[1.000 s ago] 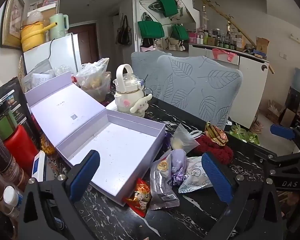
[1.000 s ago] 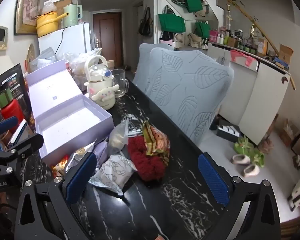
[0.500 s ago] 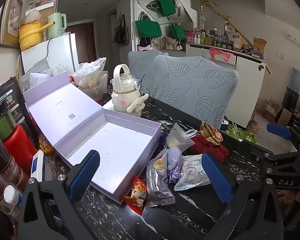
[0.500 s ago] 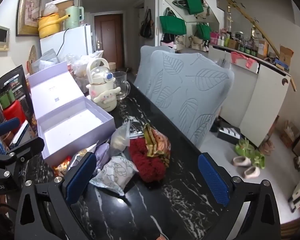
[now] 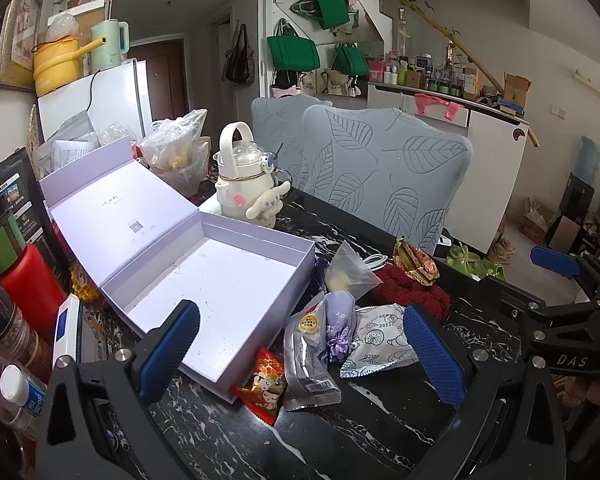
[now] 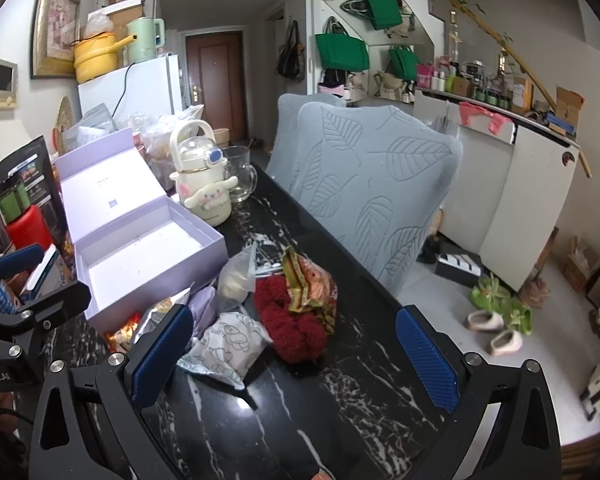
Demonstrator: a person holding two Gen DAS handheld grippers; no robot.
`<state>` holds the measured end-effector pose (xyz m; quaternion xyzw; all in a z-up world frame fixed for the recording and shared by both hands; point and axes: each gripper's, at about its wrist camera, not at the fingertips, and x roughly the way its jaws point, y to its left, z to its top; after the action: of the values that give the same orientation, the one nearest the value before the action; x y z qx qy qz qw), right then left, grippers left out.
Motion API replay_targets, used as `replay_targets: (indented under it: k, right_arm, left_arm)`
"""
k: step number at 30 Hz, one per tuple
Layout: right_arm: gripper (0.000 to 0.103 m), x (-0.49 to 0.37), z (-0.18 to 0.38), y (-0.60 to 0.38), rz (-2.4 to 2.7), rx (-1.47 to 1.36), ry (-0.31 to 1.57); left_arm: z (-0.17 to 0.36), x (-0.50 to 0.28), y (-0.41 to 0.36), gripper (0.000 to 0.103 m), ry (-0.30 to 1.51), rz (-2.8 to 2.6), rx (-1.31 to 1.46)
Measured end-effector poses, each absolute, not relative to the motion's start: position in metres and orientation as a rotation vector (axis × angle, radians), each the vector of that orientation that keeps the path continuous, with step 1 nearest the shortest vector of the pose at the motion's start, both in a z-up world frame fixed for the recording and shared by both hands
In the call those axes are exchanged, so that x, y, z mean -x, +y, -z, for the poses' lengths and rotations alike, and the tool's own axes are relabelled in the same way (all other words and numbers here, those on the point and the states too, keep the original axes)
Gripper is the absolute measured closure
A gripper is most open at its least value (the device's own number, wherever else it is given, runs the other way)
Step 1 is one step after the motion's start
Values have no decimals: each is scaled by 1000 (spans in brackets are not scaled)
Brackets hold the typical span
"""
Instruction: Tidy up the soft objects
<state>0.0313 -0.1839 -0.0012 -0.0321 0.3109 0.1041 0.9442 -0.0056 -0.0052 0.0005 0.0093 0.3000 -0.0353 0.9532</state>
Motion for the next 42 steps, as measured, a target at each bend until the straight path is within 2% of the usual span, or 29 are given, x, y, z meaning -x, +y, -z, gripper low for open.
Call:
replay_targets:
  k: [42]
  right_arm:
    - [0, -32, 7, -186, -219, 63, 632]
  left_arm:
    - [10, -1, -5, 0, 655, 65, 5]
